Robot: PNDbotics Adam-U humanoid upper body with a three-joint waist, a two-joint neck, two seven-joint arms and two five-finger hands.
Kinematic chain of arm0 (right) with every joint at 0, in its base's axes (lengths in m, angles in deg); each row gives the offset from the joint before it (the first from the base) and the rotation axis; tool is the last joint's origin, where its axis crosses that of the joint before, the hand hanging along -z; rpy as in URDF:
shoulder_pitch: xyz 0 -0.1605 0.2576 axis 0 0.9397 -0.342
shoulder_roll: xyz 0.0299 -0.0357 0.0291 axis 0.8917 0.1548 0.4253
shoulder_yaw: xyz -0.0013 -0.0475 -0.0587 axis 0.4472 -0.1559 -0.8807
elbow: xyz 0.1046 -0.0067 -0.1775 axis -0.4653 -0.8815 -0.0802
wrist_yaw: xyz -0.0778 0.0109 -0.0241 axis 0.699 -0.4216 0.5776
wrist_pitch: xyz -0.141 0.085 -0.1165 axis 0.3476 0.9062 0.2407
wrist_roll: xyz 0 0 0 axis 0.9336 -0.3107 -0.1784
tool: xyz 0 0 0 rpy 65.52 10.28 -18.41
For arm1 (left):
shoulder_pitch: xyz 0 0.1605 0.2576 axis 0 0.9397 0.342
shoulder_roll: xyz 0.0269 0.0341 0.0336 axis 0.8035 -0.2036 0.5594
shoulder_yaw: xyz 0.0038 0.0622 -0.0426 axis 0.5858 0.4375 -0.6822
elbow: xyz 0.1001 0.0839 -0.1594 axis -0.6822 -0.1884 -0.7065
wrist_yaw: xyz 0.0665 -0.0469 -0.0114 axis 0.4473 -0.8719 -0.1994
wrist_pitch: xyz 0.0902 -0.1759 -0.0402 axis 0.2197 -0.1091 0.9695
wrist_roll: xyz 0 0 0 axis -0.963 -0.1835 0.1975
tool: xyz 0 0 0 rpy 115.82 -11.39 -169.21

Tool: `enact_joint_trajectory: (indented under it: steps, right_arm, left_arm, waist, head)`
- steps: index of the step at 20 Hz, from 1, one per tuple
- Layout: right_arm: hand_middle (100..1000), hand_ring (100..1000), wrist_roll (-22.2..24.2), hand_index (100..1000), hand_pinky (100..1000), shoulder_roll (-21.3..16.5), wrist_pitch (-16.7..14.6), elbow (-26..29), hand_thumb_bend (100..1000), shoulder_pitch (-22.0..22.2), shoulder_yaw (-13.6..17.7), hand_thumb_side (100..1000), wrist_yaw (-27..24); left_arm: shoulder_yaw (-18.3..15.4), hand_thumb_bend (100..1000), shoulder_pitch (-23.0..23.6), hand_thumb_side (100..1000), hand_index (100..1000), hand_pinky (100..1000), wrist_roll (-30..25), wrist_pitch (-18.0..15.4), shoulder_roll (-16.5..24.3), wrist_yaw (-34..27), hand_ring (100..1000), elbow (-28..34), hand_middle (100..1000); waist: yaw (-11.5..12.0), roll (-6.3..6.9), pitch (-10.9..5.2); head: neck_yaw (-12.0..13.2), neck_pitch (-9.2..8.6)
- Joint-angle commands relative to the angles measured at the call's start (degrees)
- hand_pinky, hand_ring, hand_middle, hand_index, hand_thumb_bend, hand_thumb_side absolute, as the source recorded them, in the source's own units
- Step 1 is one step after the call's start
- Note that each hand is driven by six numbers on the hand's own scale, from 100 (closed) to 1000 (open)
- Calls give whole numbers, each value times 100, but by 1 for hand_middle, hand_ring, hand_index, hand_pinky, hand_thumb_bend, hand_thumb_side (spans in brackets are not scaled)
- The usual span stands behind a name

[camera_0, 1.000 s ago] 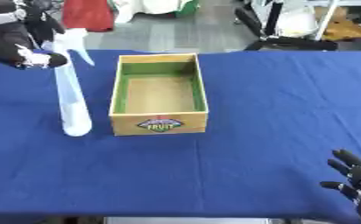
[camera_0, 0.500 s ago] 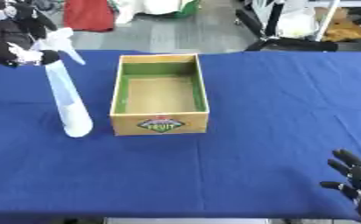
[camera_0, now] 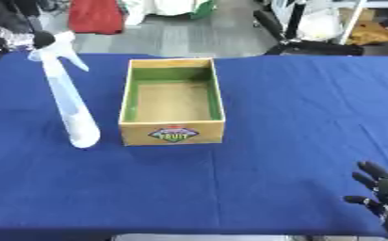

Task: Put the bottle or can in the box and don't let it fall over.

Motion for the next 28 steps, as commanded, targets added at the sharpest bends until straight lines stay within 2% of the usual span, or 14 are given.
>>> enact_joint_trajectory:
  steps: [1, 15, 21, 28]
  right_arm:
    - [1000, 998, 9, 1000, 722, -98, -18, 50, 100, -26, 37, 830, -12]
    - [1000, 998, 22, 1000, 722, -94, -6, 45, 100, -21, 25, 833, -21]
    - [1000, 997, 30, 1000, 722, -88, -4, 47, 100, -24, 19, 833, -23]
    - [1000, 998, 27, 1000, 722, -86, -3, 50, 100, -27, 21, 834, -21]
  left_arm:
    - [-46, 497, -158, 740, 847, 723, 21, 9, 197, 43, 713, -40, 662]
    - [568, 501, -730, 719, 846, 718, -530, -96, -357, 488, 714, -661, 664]
    - [735, 500, -868, 714, 844, 716, -691, -187, -580, 623, 714, -923, 663]
    - [798, 502, -870, 704, 839, 707, -770, -224, -660, 793, 704, -1116, 646]
  waist:
    - [-17, 26, -59]
    - [-76, 28, -55]
    - [-88, 23, -51]
    - [-93, 27, -45]
  head:
    - [11, 29]
    - [52, 35]
    - [60, 35]
    - [50, 35]
